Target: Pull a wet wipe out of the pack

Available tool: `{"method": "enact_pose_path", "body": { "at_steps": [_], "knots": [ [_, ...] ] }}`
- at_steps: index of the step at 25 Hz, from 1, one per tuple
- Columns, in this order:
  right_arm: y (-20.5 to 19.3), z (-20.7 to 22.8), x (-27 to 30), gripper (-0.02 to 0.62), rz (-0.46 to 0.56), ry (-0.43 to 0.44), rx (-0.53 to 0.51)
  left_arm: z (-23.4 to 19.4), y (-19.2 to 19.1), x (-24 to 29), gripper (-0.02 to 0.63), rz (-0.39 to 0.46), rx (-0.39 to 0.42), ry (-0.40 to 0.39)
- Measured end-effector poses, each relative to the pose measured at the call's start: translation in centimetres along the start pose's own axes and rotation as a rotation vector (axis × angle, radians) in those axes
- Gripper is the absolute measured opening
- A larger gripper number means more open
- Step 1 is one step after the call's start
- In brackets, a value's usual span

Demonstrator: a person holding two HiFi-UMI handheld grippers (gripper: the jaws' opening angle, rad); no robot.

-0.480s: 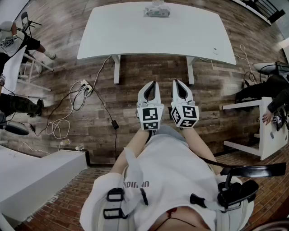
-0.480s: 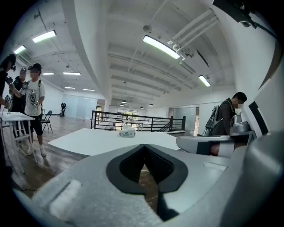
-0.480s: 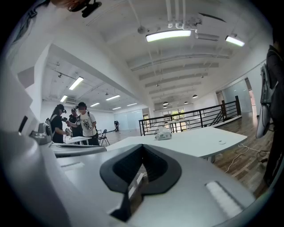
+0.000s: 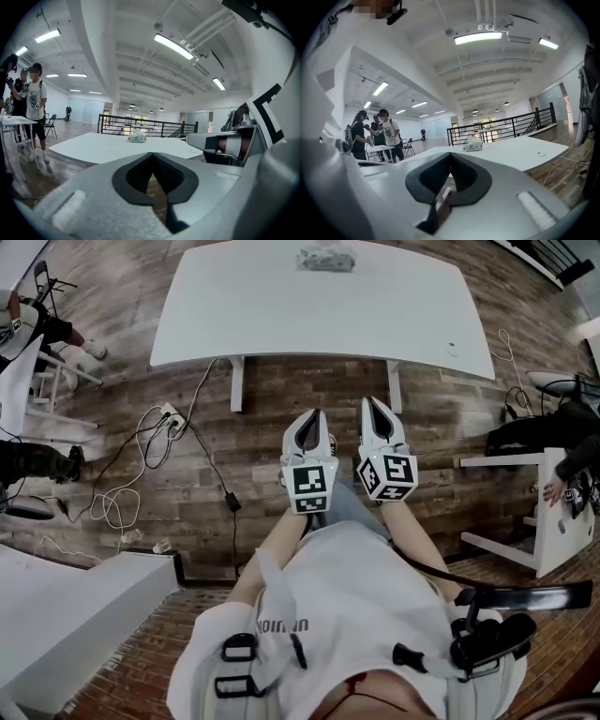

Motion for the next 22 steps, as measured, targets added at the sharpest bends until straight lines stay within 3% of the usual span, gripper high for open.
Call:
{"method": "enact_pose_path", "body": {
  "at_steps": [6, 15, 22],
  "knots": [
    [0.9, 1.9, 6.0, 0.005, -0.009, 0.020, 0.004, -2.0, 0.9, 5.5, 0.002, 0.011, -0.005, 0.013],
    [5.2, 7.8, 17.2, 0.005, -0.029, 0.070, 0.026, -3.9, 4.8, 19.4, 0.002, 0.012, -0.001, 0.022],
    [6.8, 10.1, 22.7, 0.005, -0.039, 0.075, 0.024, -6.3, 6.0, 25.3, 0.002, 0.008, -0.031, 0.062]
  ]
}}
Point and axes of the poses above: the fingertips, and each gripper's own axes: x forward along the fingers, z to its right, y out of its top, the point moved 8 cm from there along -x, backward along the fingers, and after that the axes turned 13 degrees about x, right-handed, at the moved point
